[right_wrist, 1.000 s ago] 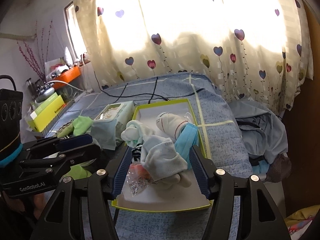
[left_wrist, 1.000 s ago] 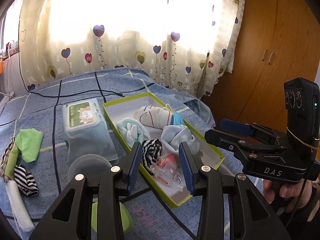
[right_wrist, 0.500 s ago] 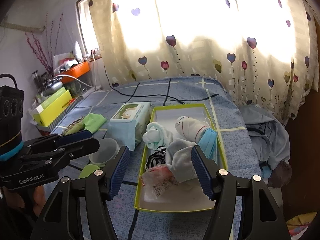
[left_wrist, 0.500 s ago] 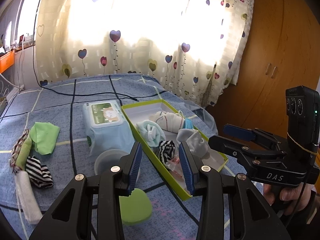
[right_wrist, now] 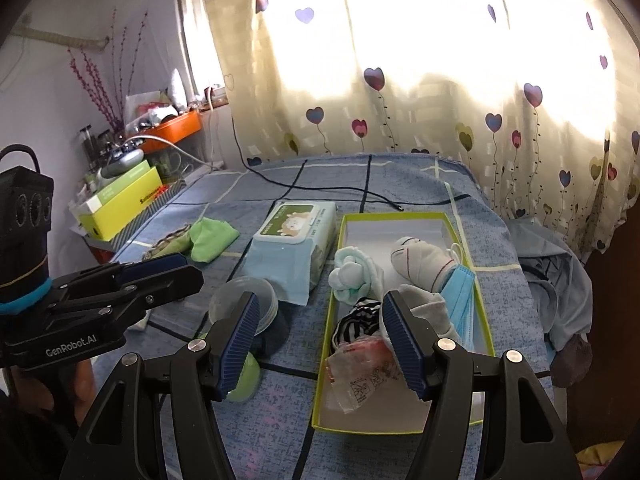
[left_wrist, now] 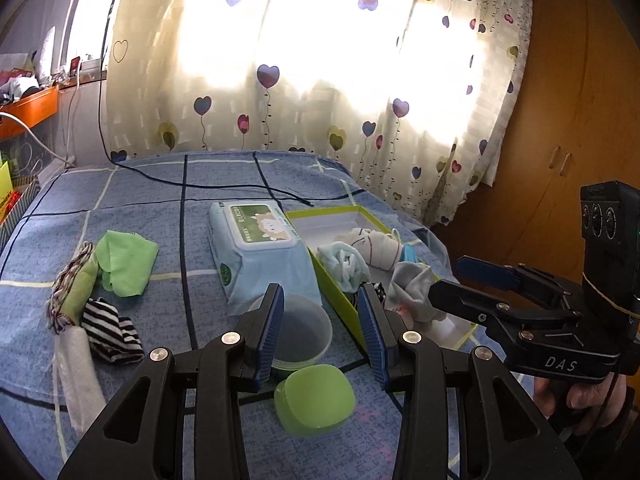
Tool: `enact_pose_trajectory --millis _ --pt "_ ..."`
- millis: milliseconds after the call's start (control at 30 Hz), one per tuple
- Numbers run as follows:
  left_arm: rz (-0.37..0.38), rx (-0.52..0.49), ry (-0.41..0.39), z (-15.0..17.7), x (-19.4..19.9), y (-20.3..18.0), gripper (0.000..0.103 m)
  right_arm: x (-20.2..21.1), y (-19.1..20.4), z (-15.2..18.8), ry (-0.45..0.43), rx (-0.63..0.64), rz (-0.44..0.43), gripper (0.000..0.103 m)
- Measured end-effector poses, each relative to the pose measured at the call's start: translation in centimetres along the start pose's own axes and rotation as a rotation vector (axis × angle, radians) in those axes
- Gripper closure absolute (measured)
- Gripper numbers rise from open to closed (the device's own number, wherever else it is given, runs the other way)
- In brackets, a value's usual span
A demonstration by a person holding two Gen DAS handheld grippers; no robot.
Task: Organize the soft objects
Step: 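Move both grippers back from the box toward the remaining pile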
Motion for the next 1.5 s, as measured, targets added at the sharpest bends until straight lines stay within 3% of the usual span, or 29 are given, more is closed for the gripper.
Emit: enact_pose_trajectory --millis 633,1133,1333,1500 --pt "-0.074 0.1 -0.031 1.3 1.3 4.6 0.063 -2.4 4.3 -0.6 0.046 0.087 -0.063 0.039" --pt "-0.135 0.171 -0.005 3.0 1.3 8.0 0.063 -4.5 7.4 -1.3 0.084 0.151 -0.106 0.039" --pt "-0.156 0.21 -0.008 3.8 1.9 10.2 0.063 -5.5 9.1 -1.7 0.103 0.185 -0.12 0.039" --pt "-0.218 0.27 -0.014 4.9 2.8 13.5 0.063 -6.1 10.2 -2.0 0.111 0.207 -0.129 0.039"
Point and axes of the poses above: each gripper's, at about its wrist camera, not at the fingertips, and x roughly against the way its jaws point, y to its left, z to its underside, the point moved 3 cm from there along -x, roughly the way its jaws point, and after that the axes turned 13 degrees about y, right-handed, at the moved point
